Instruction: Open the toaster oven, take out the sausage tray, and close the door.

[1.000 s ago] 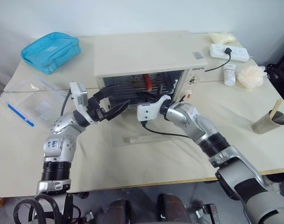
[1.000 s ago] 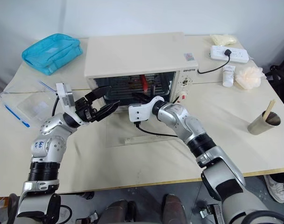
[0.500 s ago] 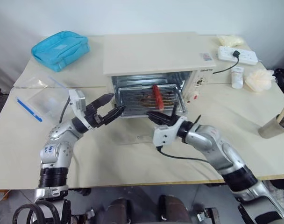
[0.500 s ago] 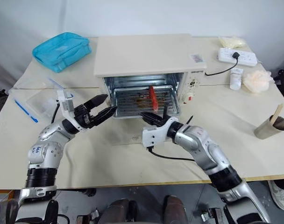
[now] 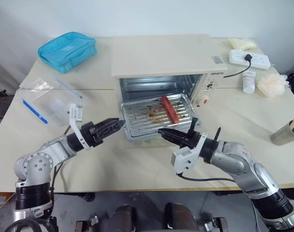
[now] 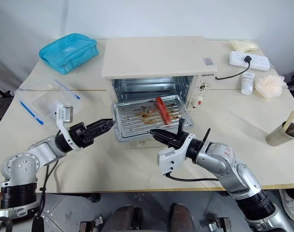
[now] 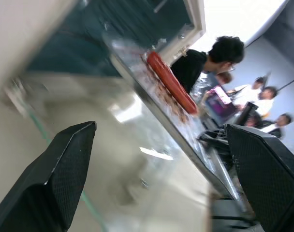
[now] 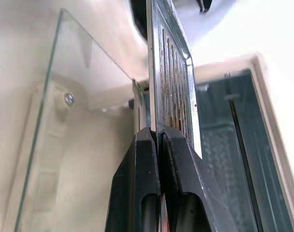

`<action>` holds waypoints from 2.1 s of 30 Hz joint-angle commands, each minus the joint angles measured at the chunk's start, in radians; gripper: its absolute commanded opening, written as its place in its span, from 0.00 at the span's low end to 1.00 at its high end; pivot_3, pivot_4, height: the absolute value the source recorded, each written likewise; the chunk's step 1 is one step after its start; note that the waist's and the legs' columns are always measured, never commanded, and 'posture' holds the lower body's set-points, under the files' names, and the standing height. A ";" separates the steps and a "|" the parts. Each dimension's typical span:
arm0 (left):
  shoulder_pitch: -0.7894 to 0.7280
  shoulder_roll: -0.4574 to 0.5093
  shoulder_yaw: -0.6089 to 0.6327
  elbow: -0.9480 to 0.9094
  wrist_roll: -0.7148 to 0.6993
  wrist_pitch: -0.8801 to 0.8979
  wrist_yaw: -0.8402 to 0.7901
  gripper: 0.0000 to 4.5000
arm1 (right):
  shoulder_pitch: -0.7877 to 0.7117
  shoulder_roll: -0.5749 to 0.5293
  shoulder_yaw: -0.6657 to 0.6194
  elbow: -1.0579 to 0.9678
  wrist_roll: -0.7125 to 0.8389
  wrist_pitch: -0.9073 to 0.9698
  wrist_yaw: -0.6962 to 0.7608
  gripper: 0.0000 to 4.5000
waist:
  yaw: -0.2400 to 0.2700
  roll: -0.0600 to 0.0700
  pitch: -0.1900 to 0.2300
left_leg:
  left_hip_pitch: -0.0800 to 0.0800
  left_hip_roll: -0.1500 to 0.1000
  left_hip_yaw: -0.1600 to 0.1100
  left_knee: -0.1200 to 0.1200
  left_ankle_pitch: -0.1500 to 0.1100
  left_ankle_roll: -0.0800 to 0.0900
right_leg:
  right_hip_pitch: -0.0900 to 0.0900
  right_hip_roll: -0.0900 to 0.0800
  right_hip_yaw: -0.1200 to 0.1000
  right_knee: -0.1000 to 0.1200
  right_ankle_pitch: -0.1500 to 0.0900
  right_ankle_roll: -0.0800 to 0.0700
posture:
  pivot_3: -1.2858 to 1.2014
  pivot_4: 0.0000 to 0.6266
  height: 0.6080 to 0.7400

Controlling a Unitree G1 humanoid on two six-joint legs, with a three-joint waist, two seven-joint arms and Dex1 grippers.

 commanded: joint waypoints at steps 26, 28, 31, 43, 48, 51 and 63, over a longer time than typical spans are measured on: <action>0.006 -0.091 0.104 0.158 -0.571 0.149 0.499 0.00 | -0.028 -0.026 -0.050 0.063 0.355 -0.045 0.175 0.51 | -0.002 0.000 0.000 | 0.001 0.000 0.000 0.000 0.001 0.000 | 0.001 0.000 0.002 0.000 0.000 0.000 | 0.52 0.24 1.00; 0.066 -0.037 0.117 0.147 -0.683 0.143 0.518 0.00 | -0.011 -0.054 -0.094 0.082 0.465 -0.028 0.218 0.68 | -0.003 0.000 0.000 | 0.001 0.000 -0.001 0.000 0.000 0.000 | 0.001 0.000 0.004 0.000 0.000 0.000 | 0.52 0.24 1.00; 0.166 0.046 0.115 0.120 -0.796 0.143 0.527 0.00 | 0.018 -0.102 -0.138 0.104 0.610 0.008 0.303 0.91 | -0.004 0.000 0.000 | 0.001 0.000 -0.001 -0.001 0.000 0.000 | 0.001 0.000 0.008 0.000 0.000 0.000 | 0.52 0.24 1.00; 0.680 0.010 0.376 -0.060 -0.817 0.079 0.324 0.00 | 0.072 -0.184 -0.320 0.425 0.895 0.304 0.555 0.46 | -0.002 0.001 0.000 | 0.006 0.002 -0.003 -0.001 -0.001 0.000 | 0.014 -0.003 0.011 -0.017 -0.001 -0.002 | 0.52 0.24 1.00; 0.813 -0.149 0.430 -0.146 -0.817 -0.020 0.342 0.00 | -0.011 -0.151 -0.309 0.608 0.855 0.298 0.607 0.07 | -0.004 0.001 0.001 | 0.007 0.003 -0.002 -0.001 -0.002 0.000 | 0.014 -0.005 0.011 -0.021 -0.002 -0.003 | 0.52 0.24 1.00; 0.852 -0.252 0.449 -0.210 -0.817 -0.091 0.349 0.00 | -0.066 -0.133 -0.290 0.697 0.829 0.332 0.632 0.00 | -0.004 0.002 0.001 | 0.007 0.003 -0.002 -0.001 -0.003 -0.001 | 0.014 -0.004 0.011 -0.021 -0.002 -0.004 | 0.52 0.24 1.00; 0.857 -0.459 0.428 -0.356 -0.817 -0.309 0.495 0.00 | -0.160 0.030 -0.298 0.824 0.884 0.328 0.814 0.00 | -0.004 0.003 0.001 | 0.007 0.006 -0.001 -0.001 -0.004 -0.002 | 0.015 -0.001 0.011 -0.023 -0.003 -0.005 | 0.52 0.24 1.00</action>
